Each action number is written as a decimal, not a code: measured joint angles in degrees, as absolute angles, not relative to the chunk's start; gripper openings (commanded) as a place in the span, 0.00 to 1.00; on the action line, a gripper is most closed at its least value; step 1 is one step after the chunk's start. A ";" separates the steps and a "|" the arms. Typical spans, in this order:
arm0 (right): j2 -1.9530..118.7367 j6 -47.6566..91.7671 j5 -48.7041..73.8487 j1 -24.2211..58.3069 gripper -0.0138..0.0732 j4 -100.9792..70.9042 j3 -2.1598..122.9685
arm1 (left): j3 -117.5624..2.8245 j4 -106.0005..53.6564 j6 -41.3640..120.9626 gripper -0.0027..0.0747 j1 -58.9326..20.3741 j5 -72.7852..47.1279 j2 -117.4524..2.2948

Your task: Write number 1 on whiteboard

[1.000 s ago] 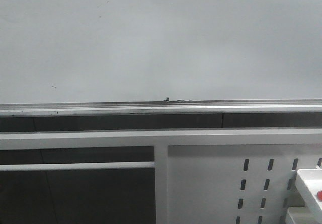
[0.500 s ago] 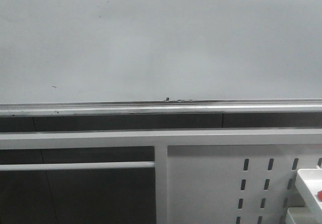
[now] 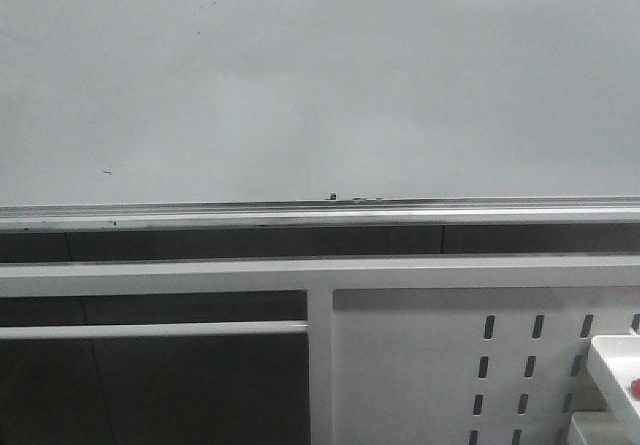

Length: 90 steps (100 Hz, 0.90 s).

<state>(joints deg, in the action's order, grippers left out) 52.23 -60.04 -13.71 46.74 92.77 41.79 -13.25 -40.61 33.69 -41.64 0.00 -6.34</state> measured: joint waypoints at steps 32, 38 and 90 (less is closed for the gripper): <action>52.12 -75.48 -9.60 48.62 0.10 104.31 41.79 | -13.25 -40.61 33.69 0.01 -41.64 0.00 -6.34; 52.12 -75.70 -7.52 48.74 0.10 104.31 41.79 | -13.25 -40.61 33.69 0.01 -41.64 0.00 -6.34; 50.37 -33.87 -2.06 48.74 0.10 61.36 41.68 | -13.25 -40.61 33.69 0.01 -41.64 0.00 -6.34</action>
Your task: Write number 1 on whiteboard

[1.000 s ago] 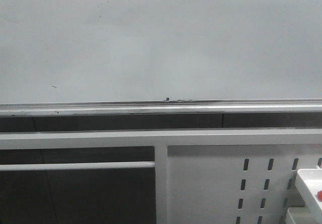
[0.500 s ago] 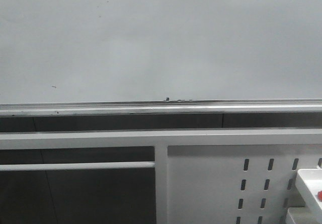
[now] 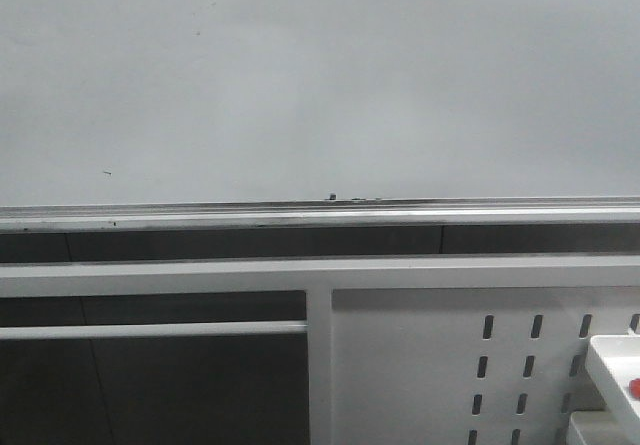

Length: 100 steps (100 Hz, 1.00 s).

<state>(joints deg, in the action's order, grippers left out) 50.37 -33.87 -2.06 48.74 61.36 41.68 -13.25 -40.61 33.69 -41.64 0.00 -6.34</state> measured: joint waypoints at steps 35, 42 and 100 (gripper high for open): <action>49.68 35.24 -9.27 48.74 0.10 1.04 36.66 | -13.16 -40.61 33.69 0.01 -41.64 0.00 -6.34; 49.44 39.11 -14.08 48.74 0.10 -2.69 33.87 | -13.16 -40.61 33.69 0.01 -41.64 0.00 -6.34; 50.22 41.79 -25.82 48.74 0.10 -5.32 29.51 | -13.16 -40.61 33.69 0.01 -41.64 0.00 -6.34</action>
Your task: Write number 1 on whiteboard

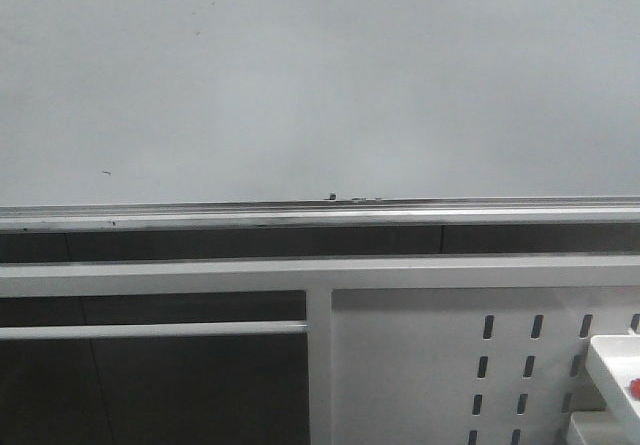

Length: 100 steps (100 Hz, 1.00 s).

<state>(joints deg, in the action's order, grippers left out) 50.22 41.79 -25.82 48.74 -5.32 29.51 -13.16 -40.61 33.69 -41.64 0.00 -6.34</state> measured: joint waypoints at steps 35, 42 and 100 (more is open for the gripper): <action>56.38 41.91 -31.97 46.79 0.10 -6.07 29.51 | -13.16 -40.61 33.69 0.01 -41.64 0.00 -6.34; 57.09 42.52 -32.49 46.79 0.10 -6.93 29.51 | -13.16 -40.61 33.69 0.01 -41.64 0.00 -6.34; 63.29 52.94 -39.26 46.30 0.10 -20.78 29.51 | -13.16 -40.61 33.69 0.01 -41.64 0.00 -6.34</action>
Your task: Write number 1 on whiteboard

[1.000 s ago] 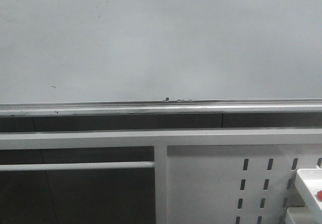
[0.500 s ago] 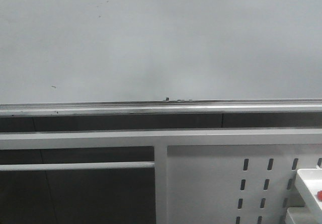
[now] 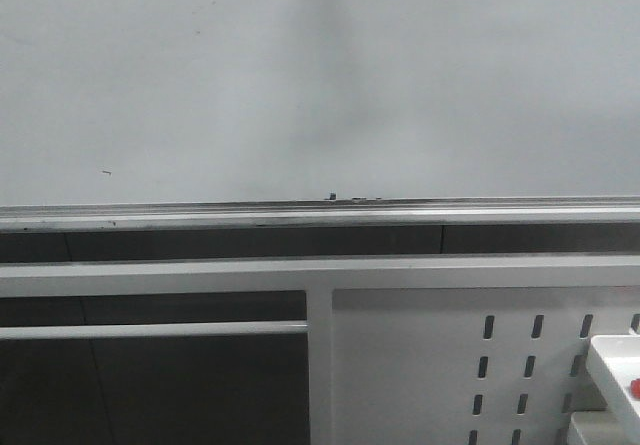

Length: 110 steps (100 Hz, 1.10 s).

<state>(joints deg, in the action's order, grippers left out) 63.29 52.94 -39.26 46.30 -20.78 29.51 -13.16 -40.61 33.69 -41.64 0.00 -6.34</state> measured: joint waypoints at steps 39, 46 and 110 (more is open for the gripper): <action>64.54 53.57 -41.58 46.51 0.10 -22.35 29.39 | -13.16 -40.61 33.69 0.01 -41.64 0.00 -6.34; 64.54 53.70 -41.58 46.49 0.10 -22.57 29.39 | -13.16 -40.61 33.69 0.01 -41.64 -0.42 -6.34; 72.67 53.84 -35.02 46.98 0.10 -29.22 29.39 | -13.16 -40.61 33.69 0.01 -41.64 -1.03 -6.34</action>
